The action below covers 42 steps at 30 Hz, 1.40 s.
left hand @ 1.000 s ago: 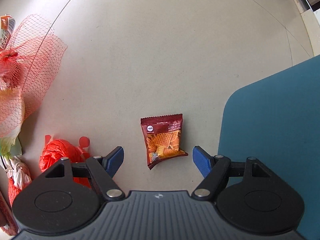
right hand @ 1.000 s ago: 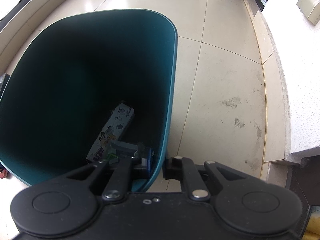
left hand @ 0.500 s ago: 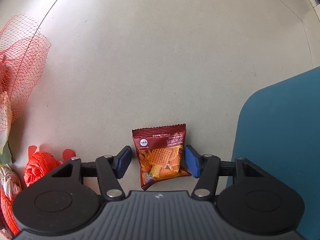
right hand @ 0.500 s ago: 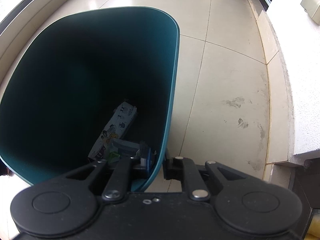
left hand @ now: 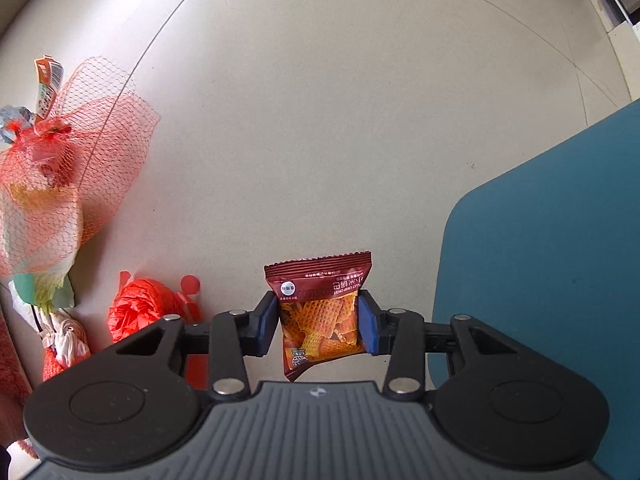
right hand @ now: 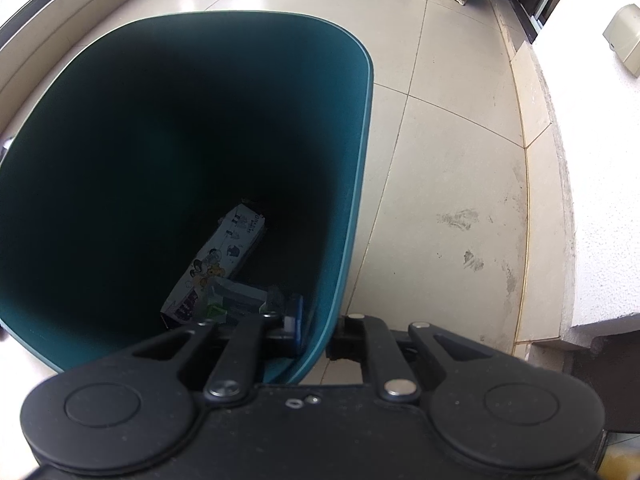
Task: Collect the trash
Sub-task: 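Carry the chip packet over the teal bin and open the left tool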
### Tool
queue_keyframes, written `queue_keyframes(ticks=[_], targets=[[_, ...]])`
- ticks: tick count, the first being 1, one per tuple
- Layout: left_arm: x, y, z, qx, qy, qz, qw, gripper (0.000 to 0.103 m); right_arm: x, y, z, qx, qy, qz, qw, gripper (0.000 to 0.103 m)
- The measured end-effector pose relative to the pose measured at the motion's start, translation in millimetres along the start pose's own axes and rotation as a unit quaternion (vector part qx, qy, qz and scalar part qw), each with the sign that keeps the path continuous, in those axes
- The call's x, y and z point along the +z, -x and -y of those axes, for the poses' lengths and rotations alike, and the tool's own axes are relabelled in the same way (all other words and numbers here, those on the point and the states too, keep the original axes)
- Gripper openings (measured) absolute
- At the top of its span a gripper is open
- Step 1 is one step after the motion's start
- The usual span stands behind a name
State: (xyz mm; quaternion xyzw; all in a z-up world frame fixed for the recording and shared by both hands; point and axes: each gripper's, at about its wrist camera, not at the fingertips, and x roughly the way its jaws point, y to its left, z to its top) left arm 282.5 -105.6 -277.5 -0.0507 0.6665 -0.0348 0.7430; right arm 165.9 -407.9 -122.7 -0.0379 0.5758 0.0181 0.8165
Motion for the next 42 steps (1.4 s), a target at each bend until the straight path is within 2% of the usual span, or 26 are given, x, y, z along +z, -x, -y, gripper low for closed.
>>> queue_keyframes(ticks=[5, 12, 16, 21, 23, 28, 33, 42], targets=[[-8, 70, -11, -0.027, 0.005, 0.037, 0.999, 0.04, 3, -2, 2, -0.003, -0.008, -0.002, 1.0, 0.009], [-32, 177, 2, -0.051, -0.031, 0.104, 0.9928, 0.04, 4, -4, -1, -0.012, -0.008, -0.002, 1.0, 0.008], [-48, 218, 26, -0.069, -0.056, 0.129, 0.9877, 0.04, 4, -2, -10, -0.001, 0.008, -0.004, 1.0, 0.009], [-63, 245, 61, -0.086, -0.096, 0.142, 0.9814, 0.04, 6, -2, -14, 0.003, 0.012, -0.004, 1.0, 0.009], [-62, 248, 78, -0.097, -0.115, 0.145, 0.978, 0.041, 7, -2, -9, 0.004, 0.012, -0.003, 1.0, 0.009], [-58, 240, 122, -0.088, -0.156, 0.143, 0.9733, 0.041, 5, -1, -4, 0.006, 0.011, -0.003, 1.0, 0.009], [-46, 211, 151, -0.095, -0.175, 0.114, 0.9733, 0.041, 4, -1, -4, 0.009, 0.009, -0.002, 1.0, 0.009], [-34, 164, 181, -0.053, -0.195, 0.087, 0.9755, 0.041, 3, 1, -4, 0.011, 0.008, 0.0, 1.0, 0.009]])
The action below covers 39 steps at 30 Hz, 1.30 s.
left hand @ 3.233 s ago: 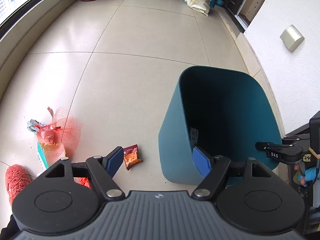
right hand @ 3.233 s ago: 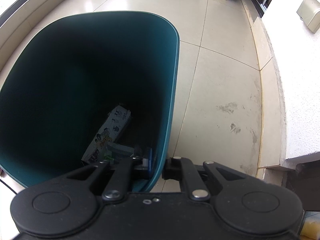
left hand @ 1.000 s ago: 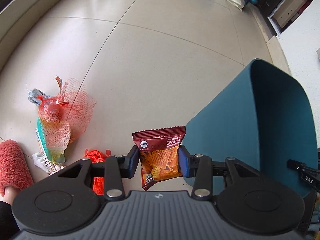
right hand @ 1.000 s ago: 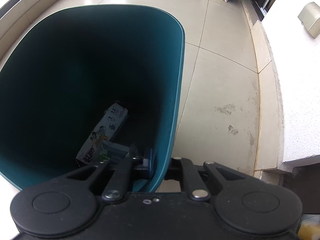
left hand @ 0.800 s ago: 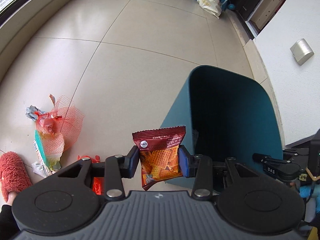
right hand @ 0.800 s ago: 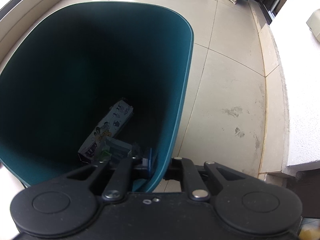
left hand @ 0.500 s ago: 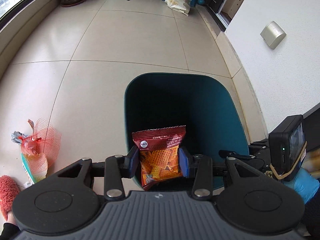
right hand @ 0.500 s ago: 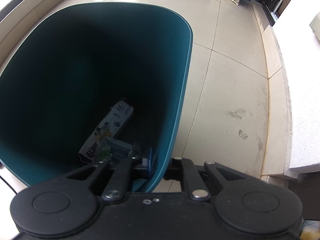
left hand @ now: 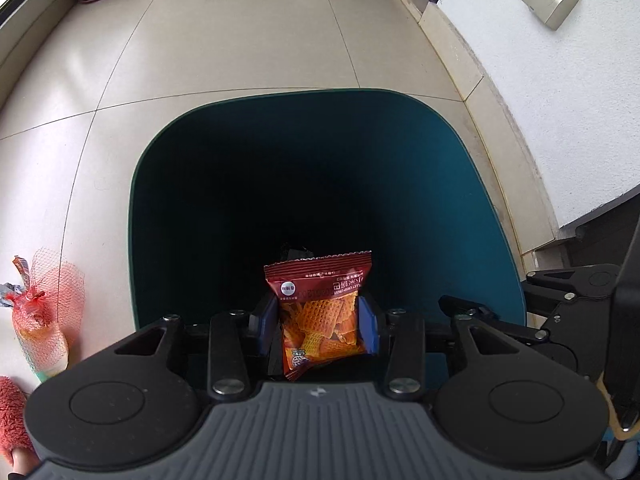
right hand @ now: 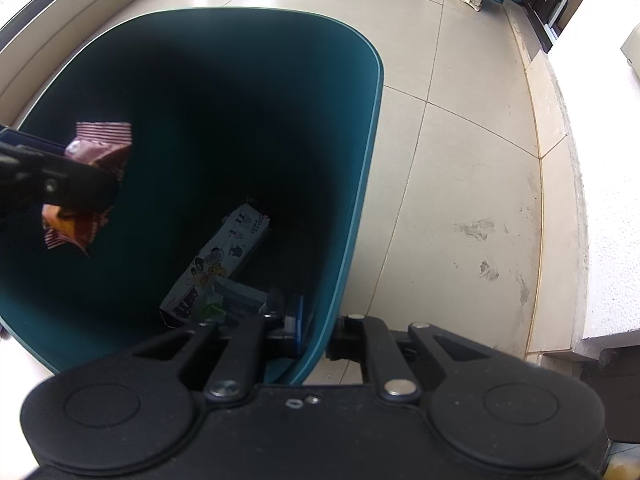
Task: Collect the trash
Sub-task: 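Carry the chip packet over the teal bin and open the left tool, then move the left tool back toward the red mesh net bag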
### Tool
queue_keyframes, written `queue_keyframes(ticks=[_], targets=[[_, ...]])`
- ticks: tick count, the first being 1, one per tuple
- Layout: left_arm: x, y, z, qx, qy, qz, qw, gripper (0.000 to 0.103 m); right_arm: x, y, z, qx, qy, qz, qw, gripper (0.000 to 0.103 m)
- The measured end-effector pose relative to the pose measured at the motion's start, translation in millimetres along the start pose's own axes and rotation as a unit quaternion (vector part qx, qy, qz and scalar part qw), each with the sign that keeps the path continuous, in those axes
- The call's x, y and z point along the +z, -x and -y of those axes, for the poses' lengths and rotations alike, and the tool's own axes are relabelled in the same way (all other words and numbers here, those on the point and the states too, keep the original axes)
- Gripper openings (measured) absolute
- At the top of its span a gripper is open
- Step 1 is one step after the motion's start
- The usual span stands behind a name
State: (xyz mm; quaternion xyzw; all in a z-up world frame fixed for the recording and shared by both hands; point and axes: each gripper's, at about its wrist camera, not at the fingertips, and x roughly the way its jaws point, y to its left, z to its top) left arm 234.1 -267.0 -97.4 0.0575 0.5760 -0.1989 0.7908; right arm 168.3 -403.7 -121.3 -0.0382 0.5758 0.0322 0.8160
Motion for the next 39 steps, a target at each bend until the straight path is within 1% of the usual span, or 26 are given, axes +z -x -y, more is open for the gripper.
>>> queue_keyframes(ticks=[4, 9, 11, 12, 13, 15, 20, 24, 28, 33, 36, 37, 39], targets=[[1, -21, 3, 0.016, -0.009, -0.02, 0.9996, 0.041, 0, 1, 1, 0.002, -0.001, 0.001, 1.0, 0.009], [-1, -38, 8, 0.024, -0.015, -0.041, 0.9987, 0.042, 0, 2, 1, 0.002, -0.001, 0.001, 1.0, 0.009], [-2, -42, 10, 0.02, -0.015, -0.045, 0.9987, 0.044, 0, 2, 1, 0.002, -0.001, 0.001, 1.0, 0.009], [-3, -42, 11, 0.018, -0.015, -0.044, 0.9988, 0.049, 0, 2, 0, 0.002, -0.001, 0.001, 1.0, 0.009], [-5, -40, 8, 0.015, -0.015, -0.042, 0.9989, 0.058, 0, 2, 0, 0.002, 0.0, 0.001, 1.0, 0.009], [-8, -36, 4, 0.012, -0.015, -0.035, 0.9992, 0.065, 0, 2, 0, 0.002, -0.001, 0.001, 1.0, 0.009], [-11, -27, 3, 0.001, -0.013, -0.031, 0.9994, 0.065, 0, 2, 0, 0.002, -0.001, 0.001, 1.0, 0.009], [-16, -13, 5, -0.003, -0.018, -0.018, 0.9997, 0.066, 0, 3, 1, 0.001, -0.001, 0.001, 1.0, 0.009], [-23, 7, -2, -0.017, -0.009, 0.005, 0.9998, 0.072, 0, 3, 1, -0.001, 0.0, 0.0, 1.0, 0.009], [-31, 34, -15, -0.005, 0.001, 0.028, 0.9996, 0.072, 0, 2, -1, -0.004, -0.001, -0.002, 1.0, 0.009], [-37, 51, -30, 0.005, 0.014, 0.042, 0.999, 0.072, 1, 2, -2, -0.004, -0.003, -0.003, 1.0, 0.009], [-40, 56, -35, -0.002, 0.016, 0.048, 0.9987, 0.074, 1, 2, -1, -0.003, -0.005, -0.003, 1.0, 0.009], [-45, 66, -45, 0.015, 0.024, 0.057, 0.998, 0.076, 2, 4, 0, -0.001, -0.01, -0.001, 1.0, 0.009]])
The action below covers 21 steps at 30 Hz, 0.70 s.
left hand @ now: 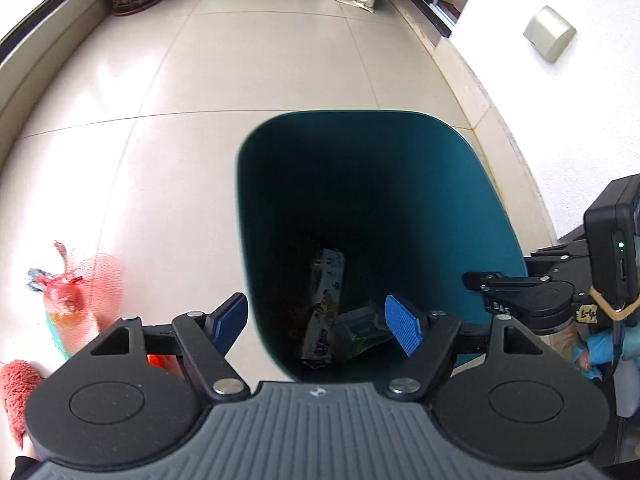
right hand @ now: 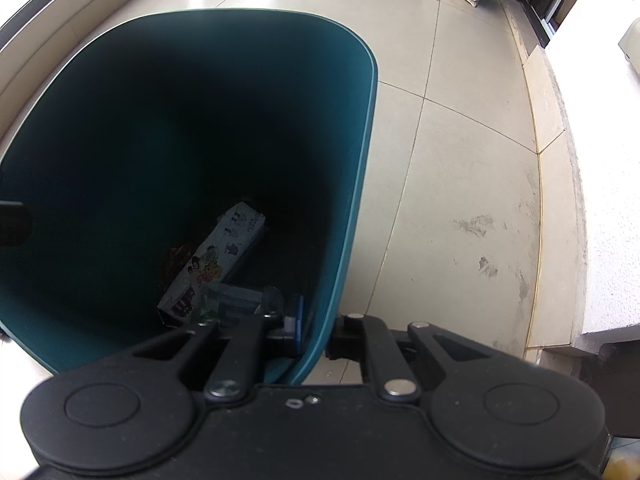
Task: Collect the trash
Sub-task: 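Move the left tool back toward the red mesh net bag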
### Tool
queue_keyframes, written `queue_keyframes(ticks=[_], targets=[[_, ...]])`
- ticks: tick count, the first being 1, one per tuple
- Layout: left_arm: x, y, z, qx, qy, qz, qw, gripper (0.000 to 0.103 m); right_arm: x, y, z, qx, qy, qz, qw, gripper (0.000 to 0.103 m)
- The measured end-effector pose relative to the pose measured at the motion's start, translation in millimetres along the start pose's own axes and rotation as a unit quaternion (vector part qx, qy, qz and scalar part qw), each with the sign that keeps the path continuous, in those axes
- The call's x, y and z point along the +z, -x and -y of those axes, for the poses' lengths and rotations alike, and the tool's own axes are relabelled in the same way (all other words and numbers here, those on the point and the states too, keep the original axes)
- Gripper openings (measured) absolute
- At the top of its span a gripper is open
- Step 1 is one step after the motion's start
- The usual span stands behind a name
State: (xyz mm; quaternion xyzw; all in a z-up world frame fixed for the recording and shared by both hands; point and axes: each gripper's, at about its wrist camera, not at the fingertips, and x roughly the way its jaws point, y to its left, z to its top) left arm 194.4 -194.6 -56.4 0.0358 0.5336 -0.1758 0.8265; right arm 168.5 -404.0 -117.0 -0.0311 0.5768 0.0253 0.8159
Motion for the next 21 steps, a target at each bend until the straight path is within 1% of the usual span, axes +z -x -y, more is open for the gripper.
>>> queue_keyframes(ticks=[7, 10, 14, 17, 21], targets=[[-16, 33, -43, 0.029, 0.023, 0.024, 0.999, 0.076, 1, 10, 0, -0.01, -0.012, 0.008, 1.0, 0.007], [-22, 42, -62, 0.038, 0.039, 0.026, 0.9982, 0.076, 1, 15, 0, -0.014, -0.02, 0.015, 1.0, 0.006], [-28, 46, -85, 0.045, 0.06, 0.027, 0.9969, 0.076, -3, 17, 2, -0.039, -0.027, 0.02, 0.999, 0.005], [-36, 47, -104, 0.047, 0.077, 0.024, 0.9956, 0.076, -8, 17, 11, -0.037, -0.056, 0.018, 0.998, 0.004], [-45, 41, -135, 0.066, 0.104, 0.015, 0.9923, 0.076, -13, 19, 16, -0.049, -0.073, 0.016, 0.996, 0.005]])
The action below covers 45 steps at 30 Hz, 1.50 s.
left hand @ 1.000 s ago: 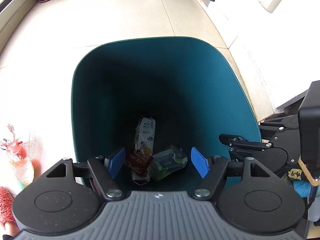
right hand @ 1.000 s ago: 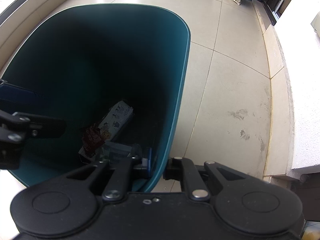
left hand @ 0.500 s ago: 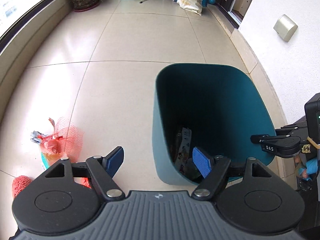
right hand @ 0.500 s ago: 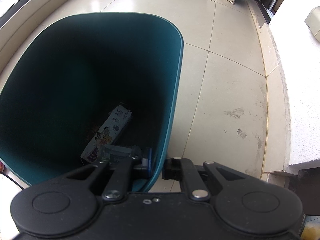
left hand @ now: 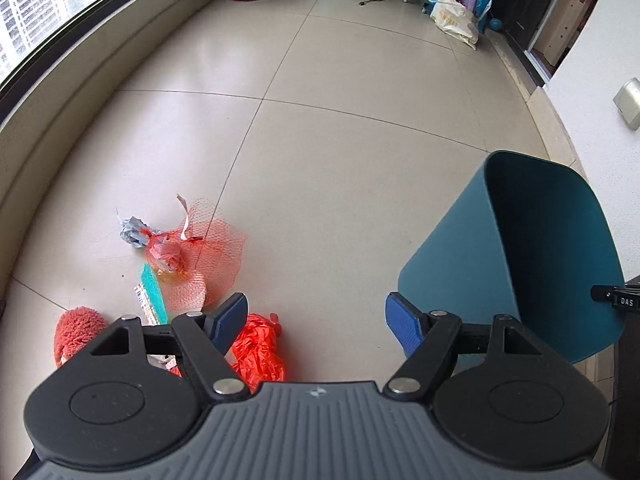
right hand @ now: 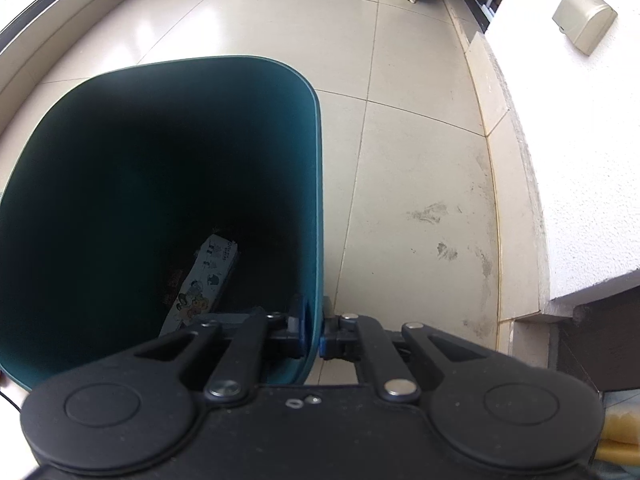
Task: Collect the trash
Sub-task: 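Move the left tool back toward the red mesh net bag, then grasp the red mesh net bag with the left tool and carry it over the bin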
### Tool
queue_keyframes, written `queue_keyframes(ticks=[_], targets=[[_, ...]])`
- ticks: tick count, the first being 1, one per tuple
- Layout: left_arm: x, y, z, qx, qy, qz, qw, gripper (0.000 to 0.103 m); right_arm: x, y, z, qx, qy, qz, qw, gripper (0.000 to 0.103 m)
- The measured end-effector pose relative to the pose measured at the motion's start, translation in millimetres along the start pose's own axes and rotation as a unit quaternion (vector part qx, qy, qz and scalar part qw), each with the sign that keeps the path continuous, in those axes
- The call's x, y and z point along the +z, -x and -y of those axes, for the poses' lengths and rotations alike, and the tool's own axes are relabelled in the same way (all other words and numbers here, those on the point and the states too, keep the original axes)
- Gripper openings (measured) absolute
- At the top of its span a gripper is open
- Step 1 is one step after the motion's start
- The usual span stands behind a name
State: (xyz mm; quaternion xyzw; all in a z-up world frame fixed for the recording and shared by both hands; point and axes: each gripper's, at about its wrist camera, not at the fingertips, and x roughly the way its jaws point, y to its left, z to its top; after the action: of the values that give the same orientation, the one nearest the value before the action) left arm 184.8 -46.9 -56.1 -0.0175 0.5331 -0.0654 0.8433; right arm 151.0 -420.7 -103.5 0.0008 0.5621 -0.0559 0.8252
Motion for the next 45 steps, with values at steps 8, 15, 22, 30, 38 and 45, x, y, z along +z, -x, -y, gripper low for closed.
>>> queue_keyframes(ticks=[8, 15, 22, 30, 38, 45], targets=[[5, -69, -83, 0.009, 0.091, -0.059, 0.994, 0.076, 8, -2, -1, -0.005, -0.004, -0.003, 1.0, 0.006], [6, -147, -131, 0.039, 0.135, -0.118, 0.9831, 0.076, 7, 0, -5, -0.009, 0.003, -0.005, 1.0, 0.007], [7, -195, -151, 0.065, 0.142, -0.145, 0.977, 0.076, 4, -2, -6, -0.003, 0.012, -0.012, 1.0, 0.007], [18, -246, -148, 0.098, 0.112, -0.163, 0.9754, 0.072, 7, -4, -6, -0.005, 0.021, -0.013, 1.0, 0.007], [15, -241, -151, 0.087, 0.141, -0.155, 0.974, 0.007, 5, -6, -6, 0.0, 0.024, -0.013, 1.0, 0.007], [31, -177, -132, 0.079, 0.139, -0.111, 0.9808, 0.005, 2, -6, -4, 0.006, 0.017, -0.008, 1.0, 0.006]])
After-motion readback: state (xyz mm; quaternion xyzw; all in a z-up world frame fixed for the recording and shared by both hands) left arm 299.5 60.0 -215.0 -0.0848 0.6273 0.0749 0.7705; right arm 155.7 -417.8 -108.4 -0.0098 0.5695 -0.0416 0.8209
